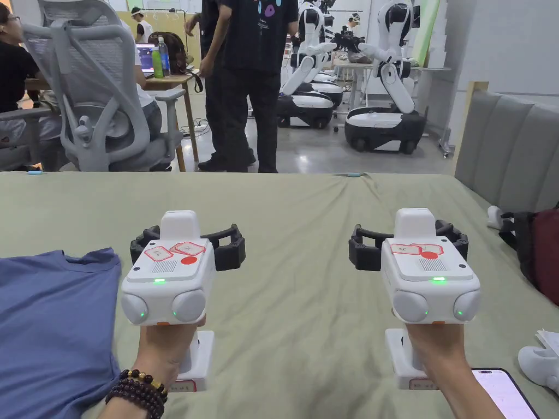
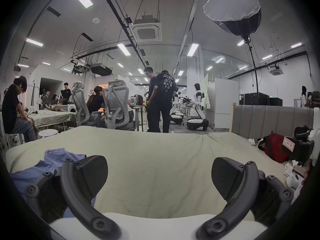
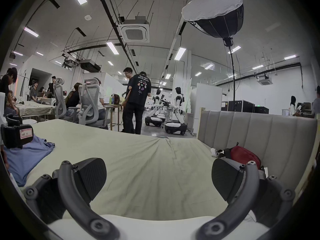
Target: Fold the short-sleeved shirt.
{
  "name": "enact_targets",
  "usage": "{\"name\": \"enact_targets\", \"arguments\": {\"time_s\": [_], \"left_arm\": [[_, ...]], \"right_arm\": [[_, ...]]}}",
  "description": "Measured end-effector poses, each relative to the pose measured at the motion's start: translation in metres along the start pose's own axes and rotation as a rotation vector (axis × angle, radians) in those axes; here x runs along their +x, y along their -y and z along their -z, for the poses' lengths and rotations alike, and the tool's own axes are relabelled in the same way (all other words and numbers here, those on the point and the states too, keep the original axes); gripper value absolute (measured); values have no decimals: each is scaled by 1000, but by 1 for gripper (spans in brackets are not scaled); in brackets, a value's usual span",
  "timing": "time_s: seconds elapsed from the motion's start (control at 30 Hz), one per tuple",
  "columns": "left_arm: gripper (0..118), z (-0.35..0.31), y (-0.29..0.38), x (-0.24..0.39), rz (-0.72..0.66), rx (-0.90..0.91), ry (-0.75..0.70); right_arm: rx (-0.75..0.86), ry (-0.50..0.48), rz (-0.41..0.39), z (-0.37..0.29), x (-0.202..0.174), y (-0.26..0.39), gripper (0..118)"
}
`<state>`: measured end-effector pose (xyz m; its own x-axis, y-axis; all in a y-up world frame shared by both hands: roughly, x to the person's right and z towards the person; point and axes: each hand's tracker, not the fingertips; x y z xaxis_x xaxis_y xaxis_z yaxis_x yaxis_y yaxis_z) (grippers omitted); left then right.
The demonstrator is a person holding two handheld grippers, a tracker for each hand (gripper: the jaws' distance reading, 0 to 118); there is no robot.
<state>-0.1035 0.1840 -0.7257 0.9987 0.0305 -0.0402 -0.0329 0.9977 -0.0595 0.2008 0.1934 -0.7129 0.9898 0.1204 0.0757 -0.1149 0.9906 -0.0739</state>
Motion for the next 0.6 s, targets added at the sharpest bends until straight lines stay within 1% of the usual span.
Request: {"name": "enact_targets", "arguments": {"time_s": [0.1, 0.6], "left_arm": [[118, 1, -1, -1, -20, -6, 0], [118, 0, -2, 4, 3, 2, 2]], "right_arm": [[-5, -5, -7, 1, 0, 0, 118], [4, -17, -2, 6, 4, 1, 118]]}}
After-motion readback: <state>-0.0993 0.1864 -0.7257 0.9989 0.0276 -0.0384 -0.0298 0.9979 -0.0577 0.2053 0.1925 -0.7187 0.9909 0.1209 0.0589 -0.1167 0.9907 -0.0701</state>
